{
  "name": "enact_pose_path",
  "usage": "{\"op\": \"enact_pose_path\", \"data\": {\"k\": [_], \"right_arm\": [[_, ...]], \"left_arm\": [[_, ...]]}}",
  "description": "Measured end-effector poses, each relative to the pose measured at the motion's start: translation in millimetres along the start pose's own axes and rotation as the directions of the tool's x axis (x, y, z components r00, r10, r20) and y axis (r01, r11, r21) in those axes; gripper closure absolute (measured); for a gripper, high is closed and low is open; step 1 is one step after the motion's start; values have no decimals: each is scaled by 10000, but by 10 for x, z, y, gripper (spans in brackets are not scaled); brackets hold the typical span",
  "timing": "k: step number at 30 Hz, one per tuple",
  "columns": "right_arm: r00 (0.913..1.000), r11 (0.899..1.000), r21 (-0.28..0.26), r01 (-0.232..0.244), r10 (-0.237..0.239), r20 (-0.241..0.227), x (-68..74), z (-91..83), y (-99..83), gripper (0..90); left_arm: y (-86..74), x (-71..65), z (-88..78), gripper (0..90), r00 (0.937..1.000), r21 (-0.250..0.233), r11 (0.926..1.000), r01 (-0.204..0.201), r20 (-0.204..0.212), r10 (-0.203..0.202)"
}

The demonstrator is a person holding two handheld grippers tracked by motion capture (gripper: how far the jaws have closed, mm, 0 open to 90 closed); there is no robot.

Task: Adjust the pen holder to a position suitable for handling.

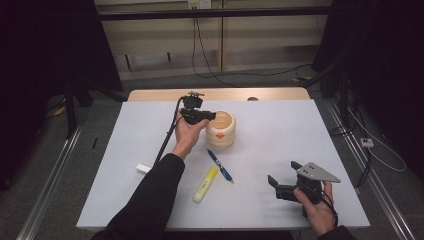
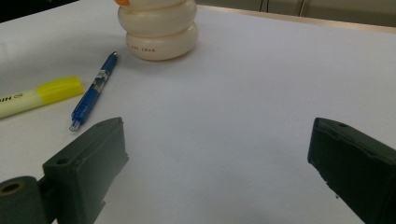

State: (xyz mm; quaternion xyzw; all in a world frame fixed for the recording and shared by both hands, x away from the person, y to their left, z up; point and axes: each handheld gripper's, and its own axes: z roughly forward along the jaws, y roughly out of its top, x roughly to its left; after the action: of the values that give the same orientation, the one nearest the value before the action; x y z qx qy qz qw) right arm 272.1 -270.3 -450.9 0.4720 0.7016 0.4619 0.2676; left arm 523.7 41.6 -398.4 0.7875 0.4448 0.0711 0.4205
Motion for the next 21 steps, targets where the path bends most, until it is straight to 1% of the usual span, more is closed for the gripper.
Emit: {"op": "enact_pose_path", "data": {"k": [1, 2, 3, 5, 8, 10, 14, 17, 18, 21], "right_arm": [[10000, 10000, 1, 3, -3, -4, 0, 0, 0, 43], [10000, 10000, 1, 6, -6, -3, 1, 1, 0, 43], [10000, 10000, 2, 19, -19, 12, 2, 1, 0, 43], [10000, 10000, 2, 13, -13, 8, 3, -1, 0, 43], [10000, 10000, 0, 6, -6, -12, 1, 0, -1, 43], [10000, 10000, 7, 30, -30, 0, 2, -1, -1, 43], [10000, 10000, 7, 12, -12, -9, -1, 2, -1, 43], [10000, 10000, 5, 18, -18, -3, 0, 1, -1, 43], [10000, 10000, 10, 28, -28, 12, 1, 1, -1, 43], [10000, 10000, 3, 42, -42, 15, 1, 1, -2, 43]], "left_arm": [[1, -6, 4, 703, 9999, -49, 9999, 144, 20, -144], [2, 1, 1, 703, 10000, 28, 10000, 25, -11, -24], [1, -3, 4, 703, 10000, -5, 10000, 90, -5, -90], [3, -5, -3, 702, 10000, 58, 10000, -10, -43, 11], [5, 6, -2, 693, 10000, 77, 10000, -27, -37, 28], [0, 12, 1, 635, 10000, 81, 10000, -28, -64, 29], [-14, 15, -7, 577, 9997, 88, 9996, -256, 30, 256], [-11, 18, -35, 501, 9986, -18, 9986, -524, 0, 524], [-8, 21, -51, 492, 9984, -102, 9983, -566, -21, 566], [0, 27, -100, 441, 9988, -522, 9975, -482, -26, 481]]}}
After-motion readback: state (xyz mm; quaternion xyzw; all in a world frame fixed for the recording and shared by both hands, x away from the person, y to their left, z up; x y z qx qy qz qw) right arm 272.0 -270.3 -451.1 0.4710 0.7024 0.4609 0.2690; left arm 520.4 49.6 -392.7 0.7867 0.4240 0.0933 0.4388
